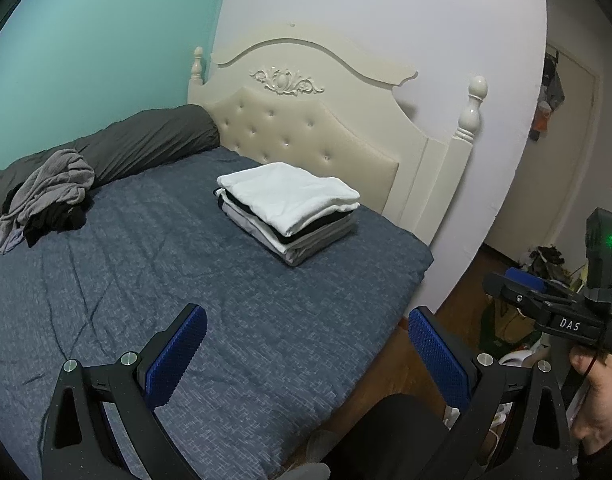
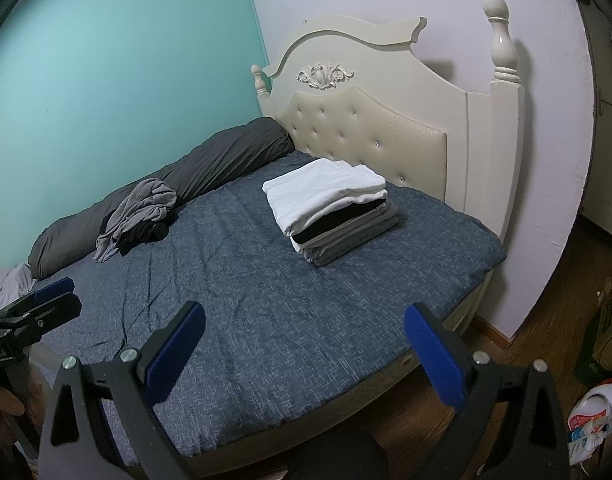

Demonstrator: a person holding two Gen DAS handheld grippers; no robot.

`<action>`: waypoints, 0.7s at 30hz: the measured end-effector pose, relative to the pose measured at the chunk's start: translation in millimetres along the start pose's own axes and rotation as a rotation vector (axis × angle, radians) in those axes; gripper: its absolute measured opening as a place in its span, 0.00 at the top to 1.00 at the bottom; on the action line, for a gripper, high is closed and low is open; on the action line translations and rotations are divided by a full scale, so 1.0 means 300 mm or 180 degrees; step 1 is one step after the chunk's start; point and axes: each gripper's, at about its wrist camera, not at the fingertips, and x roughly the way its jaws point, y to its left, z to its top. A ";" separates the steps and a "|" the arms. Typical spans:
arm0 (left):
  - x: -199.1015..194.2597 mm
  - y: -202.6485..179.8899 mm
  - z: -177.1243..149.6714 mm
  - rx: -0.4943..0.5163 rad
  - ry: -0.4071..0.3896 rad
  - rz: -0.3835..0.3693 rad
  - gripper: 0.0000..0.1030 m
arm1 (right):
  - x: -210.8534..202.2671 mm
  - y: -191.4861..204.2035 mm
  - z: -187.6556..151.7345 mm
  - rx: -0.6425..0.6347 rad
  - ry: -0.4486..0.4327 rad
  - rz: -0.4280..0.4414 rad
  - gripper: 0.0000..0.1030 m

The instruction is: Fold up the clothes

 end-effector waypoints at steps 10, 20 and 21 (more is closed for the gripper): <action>0.007 0.007 0.004 -0.0013 -0.0011 0.0046 0.00 | 0.004 -0.004 0.001 0.0008 0.0001 -0.0002 0.02; 0.008 0.010 0.004 -0.0021 -0.0019 0.0052 0.00 | 0.006 -0.005 0.001 0.0015 0.0010 0.0003 0.02; 0.007 0.009 0.004 -0.0021 -0.0021 0.0055 0.00 | 0.006 -0.005 0.001 0.0014 0.0010 0.0003 0.02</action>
